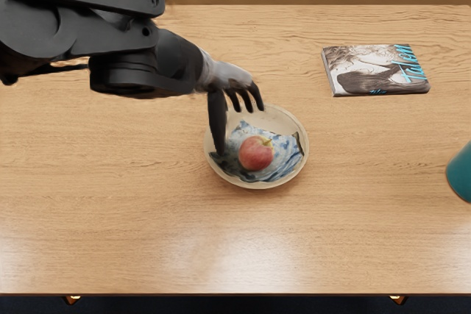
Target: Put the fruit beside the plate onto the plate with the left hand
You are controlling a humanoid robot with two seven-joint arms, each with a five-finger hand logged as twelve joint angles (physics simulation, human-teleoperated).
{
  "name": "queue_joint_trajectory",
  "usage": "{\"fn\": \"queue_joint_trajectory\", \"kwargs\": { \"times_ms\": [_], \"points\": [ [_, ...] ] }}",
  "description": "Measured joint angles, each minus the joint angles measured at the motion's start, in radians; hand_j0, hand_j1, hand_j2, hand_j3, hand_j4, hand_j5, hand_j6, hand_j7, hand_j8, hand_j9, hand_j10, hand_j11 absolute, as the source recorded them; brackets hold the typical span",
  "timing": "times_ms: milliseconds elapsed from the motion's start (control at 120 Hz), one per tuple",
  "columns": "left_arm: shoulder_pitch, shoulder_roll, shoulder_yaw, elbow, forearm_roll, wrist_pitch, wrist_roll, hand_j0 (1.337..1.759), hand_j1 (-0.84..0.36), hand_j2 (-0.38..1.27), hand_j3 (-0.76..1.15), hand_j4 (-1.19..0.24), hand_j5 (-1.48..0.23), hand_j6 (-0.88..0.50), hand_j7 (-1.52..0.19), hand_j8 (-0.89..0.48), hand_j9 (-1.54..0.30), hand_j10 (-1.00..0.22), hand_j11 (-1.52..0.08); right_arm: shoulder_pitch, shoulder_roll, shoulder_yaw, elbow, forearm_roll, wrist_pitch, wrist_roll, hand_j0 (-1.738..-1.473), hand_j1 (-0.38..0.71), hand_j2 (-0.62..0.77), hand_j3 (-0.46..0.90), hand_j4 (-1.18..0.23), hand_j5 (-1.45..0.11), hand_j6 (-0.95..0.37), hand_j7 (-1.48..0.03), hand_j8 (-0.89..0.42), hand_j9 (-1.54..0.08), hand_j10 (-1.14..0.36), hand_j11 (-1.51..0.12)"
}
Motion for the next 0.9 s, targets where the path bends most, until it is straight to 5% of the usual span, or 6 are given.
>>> {"fn": "queue_joint_trajectory", "kwargs": {
  "times_ms": [208, 433, 633, 900],
  "points": [
    [0.139, 0.383, -0.177, -0.003, -0.050, -0.304, -0.001, 1.658, 0.03, 0.06, 0.00, -0.27, -0.35, -0.26, -0.35, -0.26, -0.35, -0.27, -0.35, 0.000, 0.000, 0.000, 0.000, 0.000, 0.000, 0.000, -1.658, -0.31, -0.01, 0.00, -0.03, -0.05, -0.03, -0.05, -0.03, -0.05, -0.03, -0.05],
    [0.407, 0.681, -0.395, 0.000, -0.088, -0.467, -0.001, 1.658, 0.04, 0.05, 0.00, -0.26, -0.34, -0.26, -0.34, -0.26, -0.34, -0.26, -0.34, 0.000, 0.000, 0.000, 0.000, 0.000, 0.000, 0.000, -1.658, -0.31, -0.01, 0.00, -0.03, -0.05, -0.03, -0.05, -0.03, -0.05, -0.03, -0.05],
    [0.617, 0.743, -0.480, 0.098, -0.220, -0.486, -0.002, 1.658, 0.04, 0.05, 0.00, -0.26, -0.33, -0.26, -0.33, -0.26, -0.33, -0.26, -0.33, 0.000, 0.000, 0.000, 0.000, 0.000, 0.000, 0.000, -1.658, -0.31, -0.01, 0.00, -0.03, -0.05, -0.03, -0.05, -0.03, -0.05, -0.03, -0.05],
    [0.695, 0.724, -0.500, 0.313, -0.298, -0.489, -0.002, 1.658, 0.05, 0.05, 0.00, -0.25, -0.33, -0.25, -0.33, -0.25, -0.33, -0.25, -0.33, 0.000, 0.000, 0.000, 0.000, 0.000, 0.000, 0.000, -1.658, -0.31, -0.01, 0.00, -0.03, -0.05, -0.03, -0.05, -0.03, -0.05, -0.03, -0.05]
  ]
}}
